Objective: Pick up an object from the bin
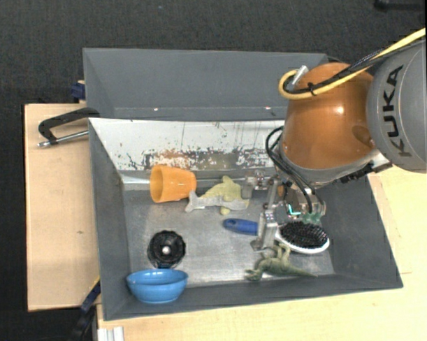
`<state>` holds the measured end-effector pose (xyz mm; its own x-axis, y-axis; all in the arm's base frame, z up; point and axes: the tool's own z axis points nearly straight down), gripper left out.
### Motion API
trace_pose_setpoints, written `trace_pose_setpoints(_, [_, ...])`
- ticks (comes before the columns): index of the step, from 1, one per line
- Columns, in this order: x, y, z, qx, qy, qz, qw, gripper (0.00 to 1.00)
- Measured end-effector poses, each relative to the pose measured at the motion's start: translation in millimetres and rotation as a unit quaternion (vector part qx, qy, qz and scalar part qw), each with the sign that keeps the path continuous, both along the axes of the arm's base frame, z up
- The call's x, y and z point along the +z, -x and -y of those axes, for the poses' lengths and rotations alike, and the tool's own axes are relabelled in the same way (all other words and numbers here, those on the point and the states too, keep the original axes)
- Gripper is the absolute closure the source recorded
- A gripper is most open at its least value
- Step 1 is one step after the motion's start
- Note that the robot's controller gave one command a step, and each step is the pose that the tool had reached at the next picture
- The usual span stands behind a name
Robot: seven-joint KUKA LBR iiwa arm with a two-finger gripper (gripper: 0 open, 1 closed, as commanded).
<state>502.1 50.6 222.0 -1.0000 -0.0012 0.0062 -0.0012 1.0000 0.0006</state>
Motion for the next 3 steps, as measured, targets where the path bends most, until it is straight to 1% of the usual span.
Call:
trace_pose_setpoints(1, [-141.8, -21.4, 10.0, 0.070, 0.000, 0.0009, 0.9976, 0.00])
trace_pose_setpoints(2, [-97.4, -103.7, 3.1, 0.061, -0.001, 0.0113, 0.9980, 0.00])
trace_pose_setpoints(3, [-153.0, -97.5, 5.9, 0.095, -0.001, 0.0016, 0.9954, 0.00])
